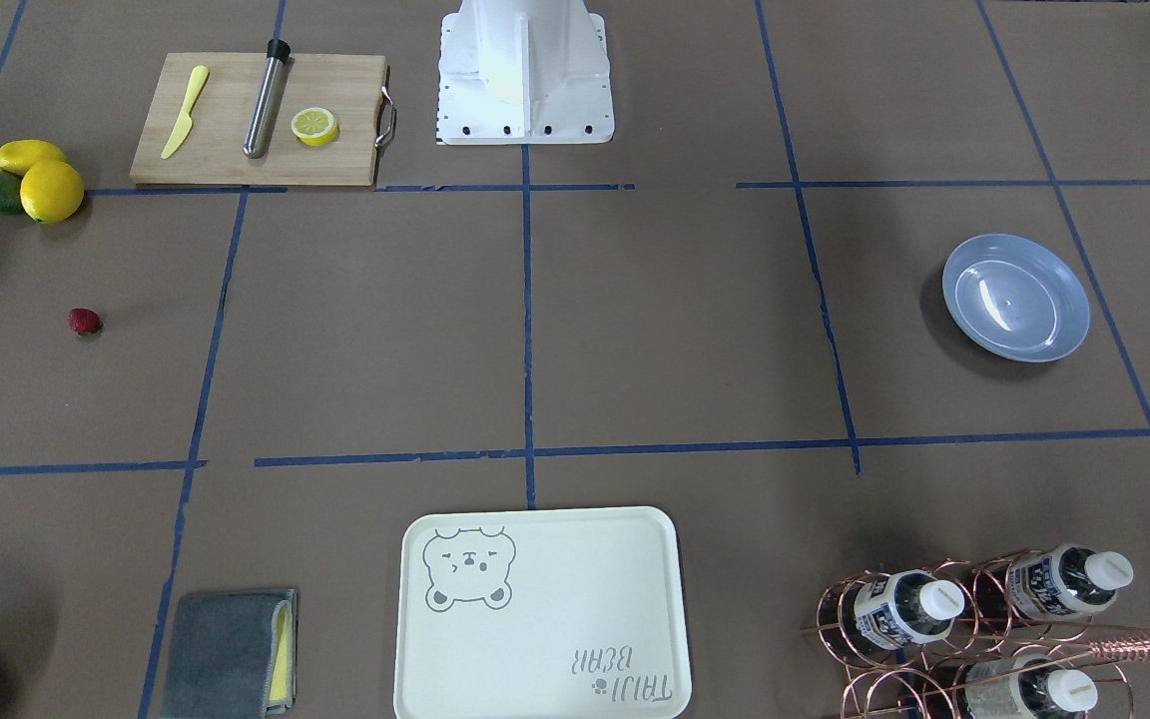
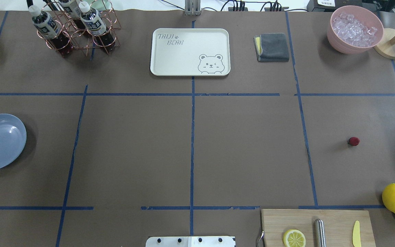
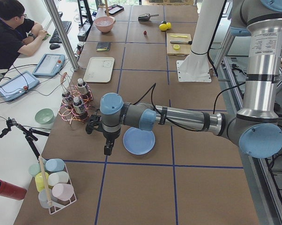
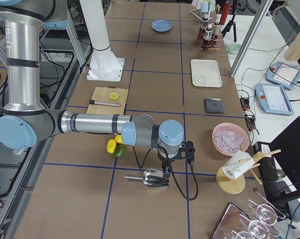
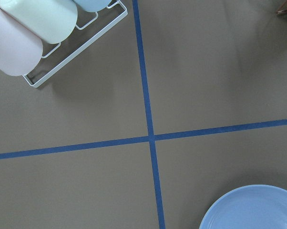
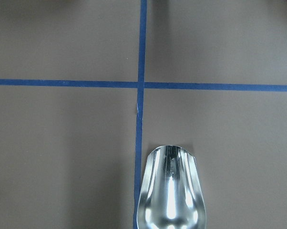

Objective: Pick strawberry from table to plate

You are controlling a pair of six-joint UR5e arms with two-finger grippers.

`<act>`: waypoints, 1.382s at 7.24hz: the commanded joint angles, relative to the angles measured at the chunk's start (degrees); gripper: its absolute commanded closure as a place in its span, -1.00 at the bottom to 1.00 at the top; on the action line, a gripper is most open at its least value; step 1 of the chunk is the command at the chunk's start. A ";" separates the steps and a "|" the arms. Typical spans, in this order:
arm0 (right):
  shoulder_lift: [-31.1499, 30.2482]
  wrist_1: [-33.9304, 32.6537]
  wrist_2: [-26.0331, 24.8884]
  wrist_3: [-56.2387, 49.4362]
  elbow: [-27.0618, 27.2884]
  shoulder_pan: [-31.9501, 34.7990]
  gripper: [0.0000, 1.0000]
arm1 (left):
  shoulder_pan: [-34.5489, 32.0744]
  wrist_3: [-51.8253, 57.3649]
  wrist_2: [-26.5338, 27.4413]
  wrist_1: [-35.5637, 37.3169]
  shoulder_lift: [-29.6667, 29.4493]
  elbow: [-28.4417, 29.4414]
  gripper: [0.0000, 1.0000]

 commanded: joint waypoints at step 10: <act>3.20 0.41 0.81 2.36 2.69 -0.14 -1.00 | 13.59 -32.55 -0.64 -41.40 14.46 8.04 -1.00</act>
